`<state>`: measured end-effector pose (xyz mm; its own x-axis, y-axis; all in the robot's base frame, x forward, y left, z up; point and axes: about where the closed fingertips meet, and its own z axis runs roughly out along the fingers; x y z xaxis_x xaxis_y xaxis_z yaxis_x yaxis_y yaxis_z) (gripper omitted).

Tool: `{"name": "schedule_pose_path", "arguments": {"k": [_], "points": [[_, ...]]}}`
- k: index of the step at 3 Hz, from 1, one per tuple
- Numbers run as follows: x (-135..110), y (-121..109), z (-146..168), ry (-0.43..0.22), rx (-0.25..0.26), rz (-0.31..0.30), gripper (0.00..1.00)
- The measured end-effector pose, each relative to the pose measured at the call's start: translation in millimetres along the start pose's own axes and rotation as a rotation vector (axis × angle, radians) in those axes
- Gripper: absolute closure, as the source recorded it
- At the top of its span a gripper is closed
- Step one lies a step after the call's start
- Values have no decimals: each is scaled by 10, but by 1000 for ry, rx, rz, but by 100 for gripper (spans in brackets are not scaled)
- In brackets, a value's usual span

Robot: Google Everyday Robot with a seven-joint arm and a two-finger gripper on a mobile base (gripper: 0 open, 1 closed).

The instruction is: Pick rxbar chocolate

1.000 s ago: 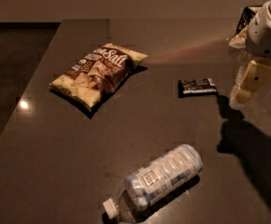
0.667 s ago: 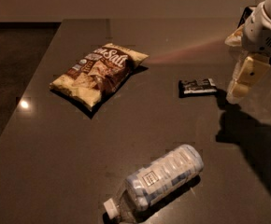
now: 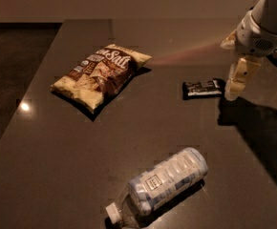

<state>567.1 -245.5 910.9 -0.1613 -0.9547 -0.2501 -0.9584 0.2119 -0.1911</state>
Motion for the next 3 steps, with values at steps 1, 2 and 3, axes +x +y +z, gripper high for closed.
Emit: {"name": "schedule_pose_path", "arguments": {"k": [1, 2, 3], "points": [[18, -77, 299, -4, -53, -34, 0], [-11, -115, 534, -9, -99, -55, 0], [-31, -130, 679, -6, -141, -56, 18]]}}
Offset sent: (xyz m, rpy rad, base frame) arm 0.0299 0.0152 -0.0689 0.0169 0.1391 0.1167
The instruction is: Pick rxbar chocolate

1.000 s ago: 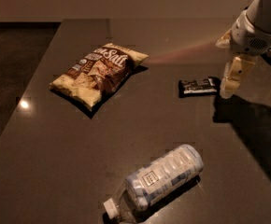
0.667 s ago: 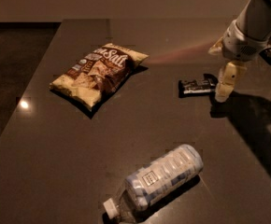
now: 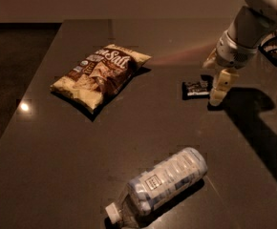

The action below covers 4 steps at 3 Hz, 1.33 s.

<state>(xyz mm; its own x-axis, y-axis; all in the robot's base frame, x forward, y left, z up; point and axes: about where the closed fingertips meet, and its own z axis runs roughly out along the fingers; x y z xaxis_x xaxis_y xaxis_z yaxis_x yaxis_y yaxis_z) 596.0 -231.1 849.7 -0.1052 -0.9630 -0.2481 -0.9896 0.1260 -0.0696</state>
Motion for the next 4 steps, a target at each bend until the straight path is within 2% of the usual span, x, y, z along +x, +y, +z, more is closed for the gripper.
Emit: {"name": "schedule_pose_path", "arguments": {"k": [2, 3, 4], "points": [[-84, -6, 72, 3, -35, -12, 64], [-197, 22, -76, -19, -24, -26, 87], [-397, 61, -373, -65, 1, -46, 100]]}}
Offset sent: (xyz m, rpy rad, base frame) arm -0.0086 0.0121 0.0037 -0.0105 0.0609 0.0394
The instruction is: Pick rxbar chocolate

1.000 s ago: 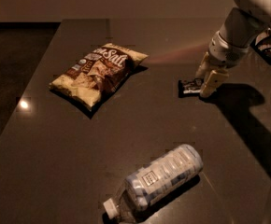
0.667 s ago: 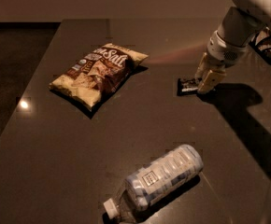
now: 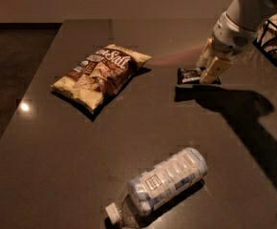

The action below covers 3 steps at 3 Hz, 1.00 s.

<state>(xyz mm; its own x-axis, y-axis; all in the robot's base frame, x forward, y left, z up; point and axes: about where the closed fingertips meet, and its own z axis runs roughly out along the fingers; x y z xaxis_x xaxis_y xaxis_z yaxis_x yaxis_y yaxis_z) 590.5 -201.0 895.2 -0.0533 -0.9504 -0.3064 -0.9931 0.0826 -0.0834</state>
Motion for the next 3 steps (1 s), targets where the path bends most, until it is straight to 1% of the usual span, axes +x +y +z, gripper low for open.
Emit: {"name": "schedule_pose_path", "arguments": {"k": [2, 3], "points": [[-457, 25, -570, -63, 53, -62, 100], [-491, -66, -554, -74, 83, -62, 100]]}}
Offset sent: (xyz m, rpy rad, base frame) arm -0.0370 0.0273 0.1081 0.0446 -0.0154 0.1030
